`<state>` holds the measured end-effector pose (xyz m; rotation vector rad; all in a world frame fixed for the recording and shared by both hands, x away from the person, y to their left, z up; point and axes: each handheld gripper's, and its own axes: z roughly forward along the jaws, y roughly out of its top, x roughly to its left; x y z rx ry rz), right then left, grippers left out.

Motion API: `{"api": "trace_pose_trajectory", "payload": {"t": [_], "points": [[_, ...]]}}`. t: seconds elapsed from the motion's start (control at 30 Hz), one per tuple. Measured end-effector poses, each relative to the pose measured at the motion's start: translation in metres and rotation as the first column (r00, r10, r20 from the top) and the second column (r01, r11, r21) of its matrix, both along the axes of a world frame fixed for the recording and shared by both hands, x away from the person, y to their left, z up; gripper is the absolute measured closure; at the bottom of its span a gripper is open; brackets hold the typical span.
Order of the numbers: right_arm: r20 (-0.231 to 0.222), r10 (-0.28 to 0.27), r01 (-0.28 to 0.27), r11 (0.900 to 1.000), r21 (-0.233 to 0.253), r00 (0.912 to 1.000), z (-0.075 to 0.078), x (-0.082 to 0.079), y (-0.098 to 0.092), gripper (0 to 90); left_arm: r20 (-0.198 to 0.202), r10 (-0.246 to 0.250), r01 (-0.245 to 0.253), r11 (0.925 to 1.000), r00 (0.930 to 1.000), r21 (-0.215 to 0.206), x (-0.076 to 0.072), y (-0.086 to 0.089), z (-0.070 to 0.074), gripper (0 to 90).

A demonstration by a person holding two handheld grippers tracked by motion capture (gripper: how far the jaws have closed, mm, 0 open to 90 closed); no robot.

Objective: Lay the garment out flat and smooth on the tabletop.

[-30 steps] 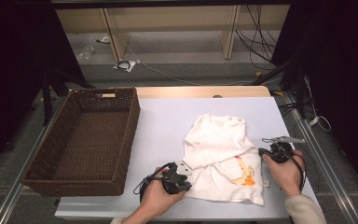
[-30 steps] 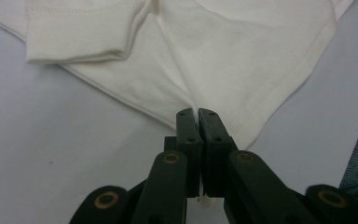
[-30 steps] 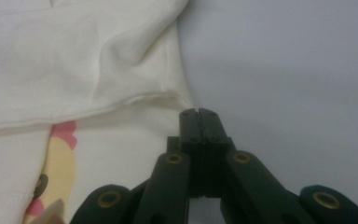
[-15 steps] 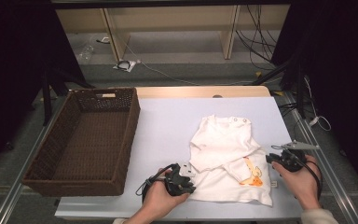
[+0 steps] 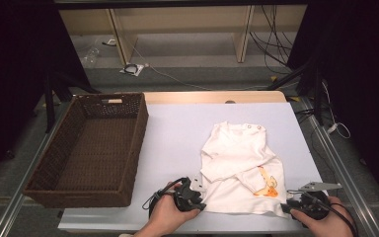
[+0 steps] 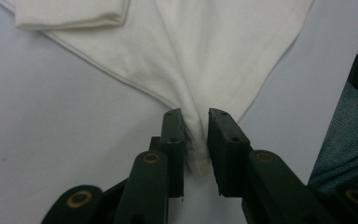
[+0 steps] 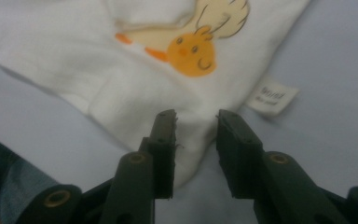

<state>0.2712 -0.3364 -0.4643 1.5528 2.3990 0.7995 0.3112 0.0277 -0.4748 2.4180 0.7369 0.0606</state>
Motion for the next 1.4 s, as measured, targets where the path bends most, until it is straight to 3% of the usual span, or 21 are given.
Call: {"api": "trace_pose_trajectory", "payload": {"t": [0.1, 0.23, 0.3, 0.37, 0.67, 0.83, 0.9, 0.93, 0.97, 1.0, 1.07, 1.1, 1.13, 1.17, 1.2, 1.27, 1.3, 1.4], "points": [[0.0, 0.004, -0.004, 0.999, -0.037, 1.0, -0.002, -0.001, 0.003, 80.6, -0.007, 0.01, -0.01, 0.9999, 0.9999, -0.009, -0.001, -0.001, -0.001, 81.0], [-0.015, 0.002, -0.002, 1.0, -0.016, 0.9999, -0.002, -0.001, -0.001, 89.7, -0.009, 0.019, -0.019, 0.9998, 0.9998, -0.006, -0.001, -0.001, 0.0, 84.8], [-0.023, 0.004, -0.005, 1.0, -0.026, 0.9997, -0.001, -0.001, -0.002, 89.9, -0.018, 0.026, -0.027, 0.9996, 0.9995, -0.011, -0.002, 0.0, 0.002, 84.9], [-0.031, 0.001, -0.003, 0.998, -0.069, 0.9995, 0.003, -0.003, -0.007, 90.0, -0.016, 0.026, -0.027, 0.9993, 0.9995, -0.025, -0.003, 0.001, 0.005, 84.6], [-0.071, -0.025, 0.019, 0.996, -0.083, 0.9972, 0.007, -0.008, -0.024, 90.0, -0.053, -0.019, 0.018, 0.9995, 0.9984, -0.027, -0.014, -0.002, 0.006, 83.1], [-0.088, -0.017, 0.009, 0.996, -0.088, 0.9959, 0.008, -0.01, -0.026, 89.8, -0.046, -0.02, 0.02, 0.9998, 0.9987, -0.004, -0.017, 0.003, 0.011, 75.3], [-0.085, -0.012, 0.005, 0.996, -0.085, 0.9963, 0.009, -0.01, -0.027, 89.3, -0.018, -0.01, 0.01, 0.9999, 0.9998, 0.005, -0.015, 0.006, 0.012, 70.9], [-0.073, -0.009, 0.004, 0.997, -0.071, 0.9973, 0.011, -0.009, -0.027, 87.8, 0.004, -0.013, 0.013, 0.9997, 0.9999, 0.019, -0.013, 0.008, 0.012, 65.7], [-0.032, -0.015, 0.013, 0.999, -0.048, 0.9994, 0.015, -0.007, -0.028, 81.2, 0.028, -0.012, 0.011, 0.9997, 0.9996, 0.021, -0.01, 0.009, 0.01, 58.2], [-0.032, -0.015, 0.013, 0.999, -0.048, 0.9994, 0.015, -0.007, -0.028, 81.2, 0.044, -0.006, 0.005, 0.9999, 0.999, 0.014, -0.008, 0.009, 0.009, 58.2], [0.028, -0.043, 0.044, 0.998, -0.034, 0.9987, 0.019, 0.0, -0.03, 75.8, 0.054, 0.003, -0.003, 1.0, 0.9985, -0.004, -0.005, 0.006, 0.008, 54.8], [0.07, -0.051, 0.054, 0.998, -0.036, 0.9962, 0.022, 0.012, -0.031, 71.7, 0.065, -0.001, 0.002, 0.9999, 0.9979, -0.012, -0.004, 0.004, 0.008, 54.0], [0.07, -0.051, 0.054, 0.998, -0.036, 0.9962, 0.022, 0.012, -0.031, 71.7, 0.077, -0.008, 0.009, 0.9997, 0.997, -0.022, -0.004, 0.001, 0.008, 54.0], [0.121, -0.07, 0.073, 0.997, -0.028, 0.9902, 0.021, 0.028, -0.03, 69.7, 0.095, -0.029, 0.032, 0.9991, 0.9951, -0.029, -0.003, -0.006, 0.009, 54.5], [0.121, -0.07, 0.073, 0.997, -0.028, 0.9902, 0.021, 0.028, -0.03, 69.7, 0.095, -0.029, 0.032, 0.9991, 0.9951, -0.029, -0.003, -0.006, 0.009, 55.8], [0.161, -0.076, 0.081, 0.996, -0.027, 0.984, 0.015, 0.055, -0.028, 68.9, 0.098, -0.054, 0.058, 0.9975, 0.9937, -0.039, -0.002, -0.016, 0.008, 60.7], [0.161, -0.076, 0.081, 0.996, -0.027, 0.984, 0.015, 0.055, -0.028, 68.9, 0.098, -0.054, 0.058, 0.9975, 0.9937, -0.039, -0.002, -0.016, 0.008, 62.0], [0.17, -0.087, 0.091, 0.996, -0.018, 0.9816, 0.007, 0.08, -0.025, 69.1, 0.086, -0.078, 0.08, 0.9965, 0.9932, -0.023, -0.001, -0.024, 0.003, 61.5]]}}
